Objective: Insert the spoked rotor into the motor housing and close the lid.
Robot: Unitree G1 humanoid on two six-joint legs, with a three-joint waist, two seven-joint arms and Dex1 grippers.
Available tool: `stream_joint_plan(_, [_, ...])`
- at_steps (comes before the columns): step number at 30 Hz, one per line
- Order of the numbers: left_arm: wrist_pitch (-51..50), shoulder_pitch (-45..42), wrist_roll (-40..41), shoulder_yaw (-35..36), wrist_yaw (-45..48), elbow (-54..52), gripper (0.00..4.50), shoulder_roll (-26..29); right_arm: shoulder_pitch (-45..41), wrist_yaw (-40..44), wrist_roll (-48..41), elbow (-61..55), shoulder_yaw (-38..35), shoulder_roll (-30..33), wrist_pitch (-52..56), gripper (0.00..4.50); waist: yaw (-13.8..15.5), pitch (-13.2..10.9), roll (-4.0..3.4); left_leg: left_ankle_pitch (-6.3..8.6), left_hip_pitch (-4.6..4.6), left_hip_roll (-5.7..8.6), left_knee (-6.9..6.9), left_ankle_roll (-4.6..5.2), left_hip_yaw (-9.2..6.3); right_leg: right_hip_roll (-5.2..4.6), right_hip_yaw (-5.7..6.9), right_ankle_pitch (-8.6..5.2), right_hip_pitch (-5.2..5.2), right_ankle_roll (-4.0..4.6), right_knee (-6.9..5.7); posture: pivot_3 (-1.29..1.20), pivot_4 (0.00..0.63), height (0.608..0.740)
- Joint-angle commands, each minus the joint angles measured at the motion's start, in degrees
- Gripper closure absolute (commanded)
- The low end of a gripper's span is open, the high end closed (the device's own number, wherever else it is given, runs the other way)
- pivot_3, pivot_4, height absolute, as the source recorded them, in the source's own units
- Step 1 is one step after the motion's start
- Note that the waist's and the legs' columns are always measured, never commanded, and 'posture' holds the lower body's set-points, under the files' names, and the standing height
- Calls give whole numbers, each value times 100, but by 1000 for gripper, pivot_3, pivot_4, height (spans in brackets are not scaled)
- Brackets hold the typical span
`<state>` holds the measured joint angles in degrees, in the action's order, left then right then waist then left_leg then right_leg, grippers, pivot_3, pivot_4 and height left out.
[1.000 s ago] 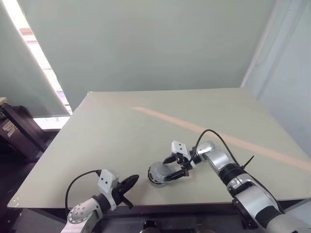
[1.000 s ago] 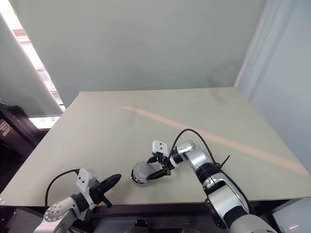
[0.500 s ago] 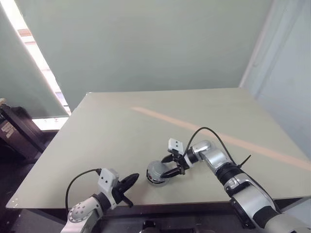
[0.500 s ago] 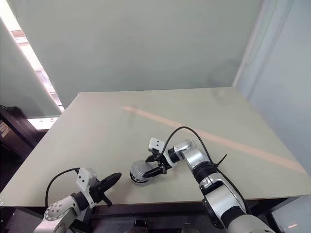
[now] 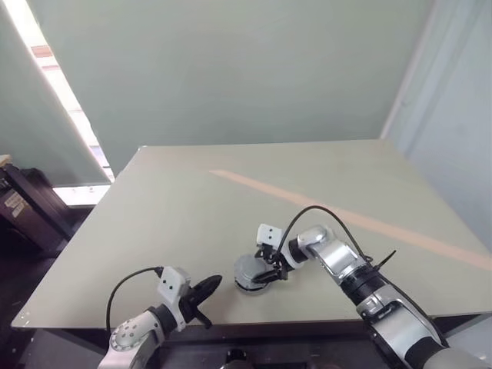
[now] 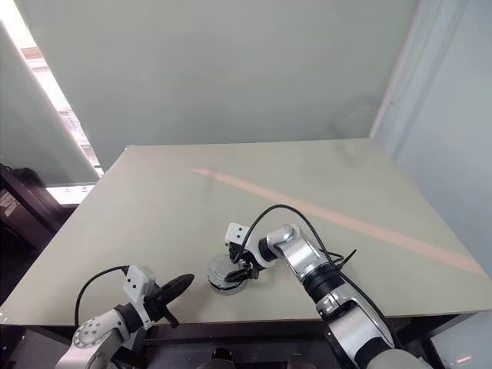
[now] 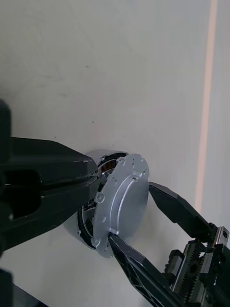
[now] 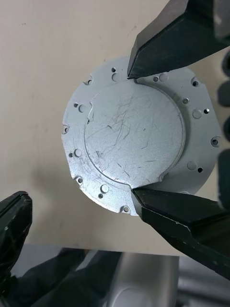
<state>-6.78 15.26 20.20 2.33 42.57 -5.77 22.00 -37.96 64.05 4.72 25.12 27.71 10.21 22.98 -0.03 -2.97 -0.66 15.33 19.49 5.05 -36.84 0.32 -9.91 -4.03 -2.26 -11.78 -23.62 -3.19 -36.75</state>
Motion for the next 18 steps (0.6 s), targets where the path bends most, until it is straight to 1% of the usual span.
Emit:
stream_joint_plan(1, [112,-68,2,-27,53,-51,4500,0,3,-100,229,-333,201,151,132,1087,1,0,0,0,0,0,0,0,0,0,0,0,0,0,0,0,0,740])
stream_joint_plan(7, [101,-64,-1,-97,51,-61,4500,-4,6,-287,438,-478,474,213,597,1087,4,0,0,0,0,0,-1,0,-1,0,1,0,0,0,0,0,0,740])
stream_joint_plan(11, [105,-61,1,-129,41,-42,4500,-29,-23,-460,523,-570,580,149,1093,1087,5,1,1,0,-1,0,-1,0,-1,-1,2,0,2,0,0,0,0,740])
stream_joint_plan(18, [109,-74,-6,-147,31,-21,4500,-66,-101,-536,590,-736,814,121,1664,1087,7,1,0,0,-2,0,-2,-1,-2,-1,4,0,4,0,0,0,0,740])
